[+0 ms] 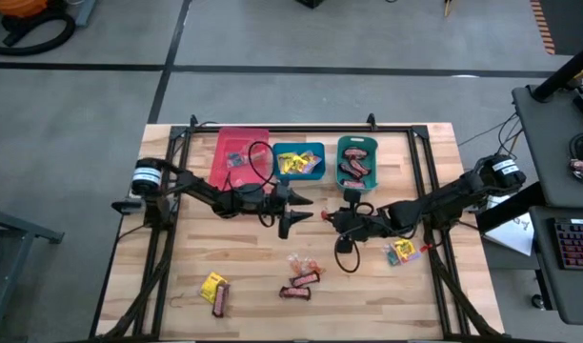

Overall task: Sort candy
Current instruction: Put the red candy into the red bin

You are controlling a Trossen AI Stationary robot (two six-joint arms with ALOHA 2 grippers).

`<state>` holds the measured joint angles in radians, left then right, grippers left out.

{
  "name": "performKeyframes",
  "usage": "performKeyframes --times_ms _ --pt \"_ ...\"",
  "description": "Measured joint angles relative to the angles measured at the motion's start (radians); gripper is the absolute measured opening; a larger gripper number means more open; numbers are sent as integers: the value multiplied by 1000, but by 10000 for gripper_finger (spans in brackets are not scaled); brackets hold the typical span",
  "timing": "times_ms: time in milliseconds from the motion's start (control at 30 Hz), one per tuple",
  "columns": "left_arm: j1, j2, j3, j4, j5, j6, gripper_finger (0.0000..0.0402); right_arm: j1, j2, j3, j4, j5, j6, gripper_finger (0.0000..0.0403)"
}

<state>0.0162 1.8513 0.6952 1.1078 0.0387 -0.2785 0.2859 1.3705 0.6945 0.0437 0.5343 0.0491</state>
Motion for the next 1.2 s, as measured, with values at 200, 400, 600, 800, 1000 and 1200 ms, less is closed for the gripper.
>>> performKeyframes --times_ms 200,400,600,800,1000,1200 --pt "0 98 105 8 41 -10 185 0 0 0 25 0 -42 13" --pt "0 157 171 5 58 -27 185 0 0 0 40 -2 -68 13" --pt "0 158 174 2 58 -11 170 0 0 0 43 -2 -87 13" --pt "0 158 177 -13 59 -1 68 0 0 0 43 -2 -89 13" --pt "0 157 177 -5 61 7 20 0 -1 0 43 -2 -46 13" --pt "2 141 175 -8 85 8 10 0 -3 0 49 -4 15 54"
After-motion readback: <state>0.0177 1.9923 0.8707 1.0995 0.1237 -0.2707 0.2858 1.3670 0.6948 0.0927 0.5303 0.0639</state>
